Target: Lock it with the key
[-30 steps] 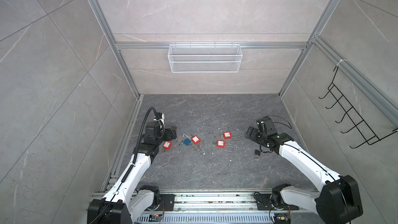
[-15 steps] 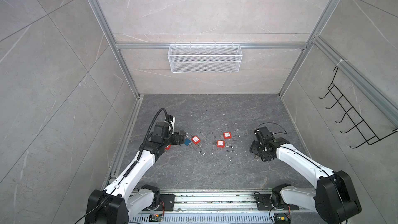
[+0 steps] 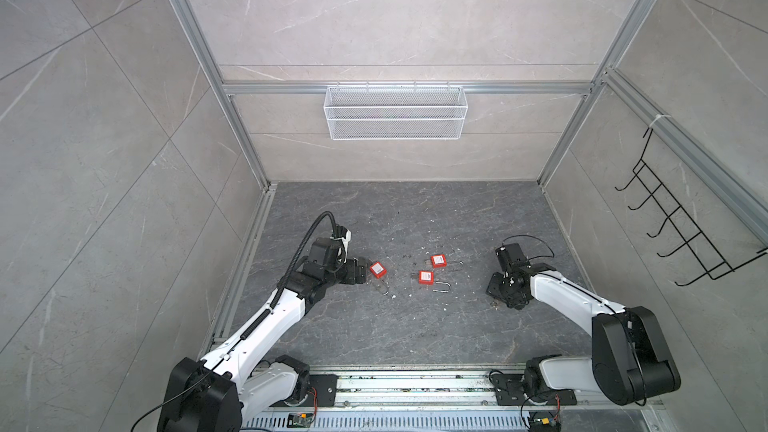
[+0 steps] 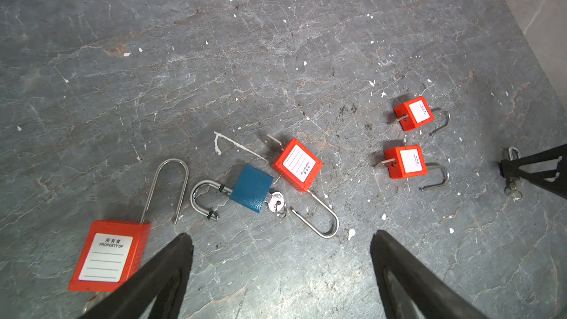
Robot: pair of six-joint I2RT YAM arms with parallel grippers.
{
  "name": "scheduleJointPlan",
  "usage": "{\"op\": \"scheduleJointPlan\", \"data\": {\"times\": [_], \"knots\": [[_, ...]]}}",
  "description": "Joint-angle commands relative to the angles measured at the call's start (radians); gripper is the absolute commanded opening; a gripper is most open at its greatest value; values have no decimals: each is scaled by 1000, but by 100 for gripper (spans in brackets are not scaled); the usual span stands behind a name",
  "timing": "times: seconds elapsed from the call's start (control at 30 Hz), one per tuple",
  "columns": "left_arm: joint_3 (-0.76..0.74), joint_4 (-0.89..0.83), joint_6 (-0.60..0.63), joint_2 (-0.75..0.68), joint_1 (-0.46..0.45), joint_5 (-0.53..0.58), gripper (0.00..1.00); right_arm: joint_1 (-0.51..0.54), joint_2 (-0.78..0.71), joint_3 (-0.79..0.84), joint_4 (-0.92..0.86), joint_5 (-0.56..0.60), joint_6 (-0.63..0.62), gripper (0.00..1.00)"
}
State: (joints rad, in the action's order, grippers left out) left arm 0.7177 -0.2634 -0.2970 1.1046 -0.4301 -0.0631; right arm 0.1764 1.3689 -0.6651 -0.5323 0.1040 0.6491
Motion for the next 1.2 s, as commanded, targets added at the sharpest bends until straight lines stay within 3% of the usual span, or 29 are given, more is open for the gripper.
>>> {"op": "scheduleJointPlan", "data": {"times": [0.0, 0.37, 1.17], "knots": [[60, -3, -32, 21, -22, 25, 92, -13, 16, 15, 22, -11, -40, 62], [116, -25, -40, 78, -101, 84, 91, -46, 50, 19, 70, -64, -51, 59], [123, -62, -42, 72, -123, 135, 91, -42, 110, -1, 73, -124, -95, 54]]}}
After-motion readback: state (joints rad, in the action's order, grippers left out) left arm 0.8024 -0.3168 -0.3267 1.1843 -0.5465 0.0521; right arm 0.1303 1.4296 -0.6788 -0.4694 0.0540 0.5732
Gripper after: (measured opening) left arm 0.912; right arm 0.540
